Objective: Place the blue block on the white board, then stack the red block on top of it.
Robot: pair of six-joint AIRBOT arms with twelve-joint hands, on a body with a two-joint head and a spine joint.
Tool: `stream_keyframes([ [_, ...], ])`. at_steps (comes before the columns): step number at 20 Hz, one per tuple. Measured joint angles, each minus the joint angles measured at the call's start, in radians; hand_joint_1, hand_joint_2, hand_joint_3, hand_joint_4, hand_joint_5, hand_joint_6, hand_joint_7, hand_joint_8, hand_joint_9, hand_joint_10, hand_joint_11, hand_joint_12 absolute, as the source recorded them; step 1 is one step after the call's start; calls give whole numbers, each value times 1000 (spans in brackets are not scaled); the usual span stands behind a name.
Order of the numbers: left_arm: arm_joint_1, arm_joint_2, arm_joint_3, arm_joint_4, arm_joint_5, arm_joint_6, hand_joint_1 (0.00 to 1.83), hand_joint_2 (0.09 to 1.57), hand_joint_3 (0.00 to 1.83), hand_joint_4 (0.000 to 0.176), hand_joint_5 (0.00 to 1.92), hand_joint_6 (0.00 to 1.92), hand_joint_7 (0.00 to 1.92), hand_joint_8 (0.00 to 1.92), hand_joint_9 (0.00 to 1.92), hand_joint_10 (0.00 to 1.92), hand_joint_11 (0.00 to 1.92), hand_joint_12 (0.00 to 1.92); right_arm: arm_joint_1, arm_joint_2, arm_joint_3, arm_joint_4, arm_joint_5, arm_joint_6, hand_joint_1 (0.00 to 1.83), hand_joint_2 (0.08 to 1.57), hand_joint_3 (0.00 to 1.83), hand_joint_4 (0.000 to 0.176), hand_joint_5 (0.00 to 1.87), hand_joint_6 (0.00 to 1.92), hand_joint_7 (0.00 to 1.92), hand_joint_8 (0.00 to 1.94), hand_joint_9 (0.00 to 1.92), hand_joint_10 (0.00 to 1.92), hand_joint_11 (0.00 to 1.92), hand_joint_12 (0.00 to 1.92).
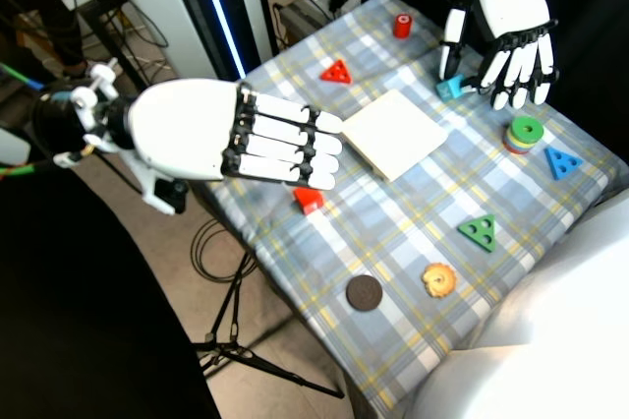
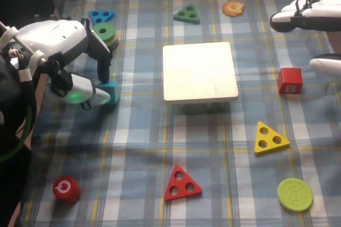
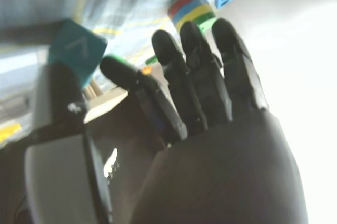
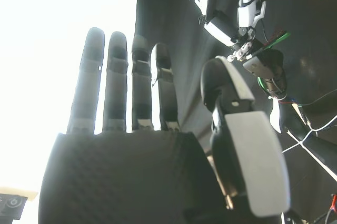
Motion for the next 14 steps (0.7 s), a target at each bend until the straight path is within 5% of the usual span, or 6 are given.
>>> stream_keyframes([
  [1, 0, 0, 0, -1, 2, -2, 1019, 1015, 0, 109, 902, 335, 714, 4, 579, 4, 210, 357, 0, 0, 0, -1, 0, 0, 394, 1373, 2, 33, 388, 0, 467, 0, 448, 0, 320, 269],
  [3, 0, 0, 0, -1, 7, 1, 996, 1001, 0, 86, 923, 32, 690, 2, 559, 0, 205, 335, 0, 0, 0, -1, 0, 0, 391, 1375, 3, 22, 393, 2, 476, 4, 456, 4, 327, 272],
  [4, 0, 0, 0, -2, 11, 1, 985, 996, 0, 106, 900, 6, 678, 0, 546, 0, 194, 330, 0, 0, 0, 0, 0, 0, 376, 1377, 3, 20, 397, 2, 487, 5, 470, 6, 347, 274],
  [8, 2, -1, 0, -3, 13, 2, 960, 981, 0, 129, 836, 0, 638, 0, 521, 0, 179, 326, 0, 0, 0, 0, 0, 3, 391, 1375, 0, 30, 395, 1, 500, 5, 478, 4, 363, 270],
  [10, 3, -1, 0, -3, 16, 2, 965, 981, 0, 105, 841, 3, 639, 1, 518, 0, 176, 326, 0, 0, 0, 0, 0, 3, 393, 1373, 0, 29, 397, 2, 501, 4, 478, 4, 364, 269],
  [14, 3, -1, 0, -3, 18, 1, 966, 972, 0, 111, 837, 0, 641, 1, 533, 5, 185, 328, 0, 0, 0, -1, 0, 3, 383, 1372, 0, 27, 402, 3, 490, 0, 463, 0, 351, 258],
])
